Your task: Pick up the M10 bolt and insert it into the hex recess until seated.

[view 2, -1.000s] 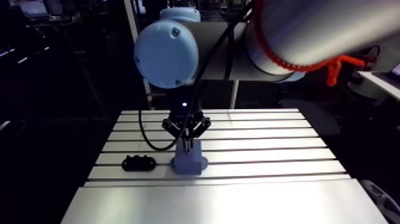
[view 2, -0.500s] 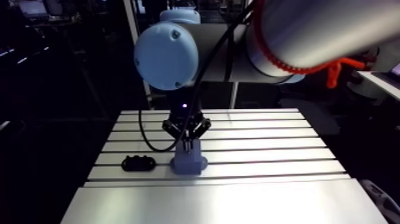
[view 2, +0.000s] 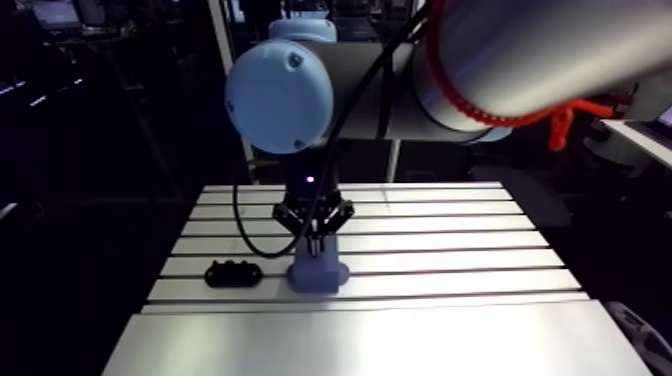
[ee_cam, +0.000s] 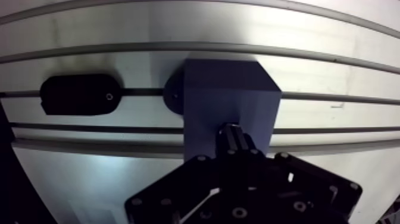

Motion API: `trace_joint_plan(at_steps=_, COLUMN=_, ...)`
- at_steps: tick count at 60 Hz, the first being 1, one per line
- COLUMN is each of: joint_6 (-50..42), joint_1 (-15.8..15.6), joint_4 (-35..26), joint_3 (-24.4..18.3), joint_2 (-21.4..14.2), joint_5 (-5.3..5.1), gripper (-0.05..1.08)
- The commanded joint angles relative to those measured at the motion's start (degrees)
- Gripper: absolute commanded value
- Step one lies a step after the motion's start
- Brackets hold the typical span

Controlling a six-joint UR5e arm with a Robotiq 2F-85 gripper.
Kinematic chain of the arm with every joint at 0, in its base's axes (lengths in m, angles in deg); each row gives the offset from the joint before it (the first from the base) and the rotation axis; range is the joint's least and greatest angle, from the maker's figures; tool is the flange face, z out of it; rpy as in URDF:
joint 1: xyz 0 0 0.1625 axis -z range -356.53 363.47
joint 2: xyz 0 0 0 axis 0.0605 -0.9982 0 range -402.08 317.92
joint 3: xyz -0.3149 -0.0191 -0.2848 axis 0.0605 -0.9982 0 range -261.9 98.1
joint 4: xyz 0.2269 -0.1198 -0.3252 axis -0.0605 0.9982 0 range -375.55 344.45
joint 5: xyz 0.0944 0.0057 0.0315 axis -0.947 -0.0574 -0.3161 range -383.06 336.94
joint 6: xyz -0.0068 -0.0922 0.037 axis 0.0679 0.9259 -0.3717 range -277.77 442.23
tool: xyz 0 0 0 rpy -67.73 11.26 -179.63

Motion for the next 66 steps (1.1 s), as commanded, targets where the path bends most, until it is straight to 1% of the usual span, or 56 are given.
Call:
trace_joint_plan(at_steps=1, joint_6=0.00, joint_1=-0.14, joint_4=0.09, joint_3=0.25, joint_2=0.06, joint_5=0.00, gripper=1.08)
trace_joint_plan(at_steps=34, joint_6=0.00, joint_1=0.12, joint_4=-0.07, joint_3=0.00, joint_2=-0.27, joint_5=-0.01, gripper=1.08)
trace_joint_plan(at_steps=49, joint_6=0.09, joint_1=0.12, joint_4=-2.20, joint_3=-1.32, joint_2=-1.07, joint_5=-0.18, gripper=1.08)
trace_joint_plan(at_steps=64, joint_6=0.53, joint_1=-0.15, joint_4=-6.03, joint_3=-3.46, joint_2=-4.00, joint_5=-0.26, gripper=1.08)
trace_joint_plan(at_steps=65, joint_6=0.61, joint_1=-0.07, joint_4=-6.58, joint_3=-3.97, joint_2=-4.44, joint_5=-0.27, gripper=1.05)
trace_joint_plan(at_steps=66, joint_6=0.61, joint_1=-0.07, joint_4=-6.58, joint_3=-3.97, joint_2=-4.44, joint_5=-0.27, gripper=1.05)
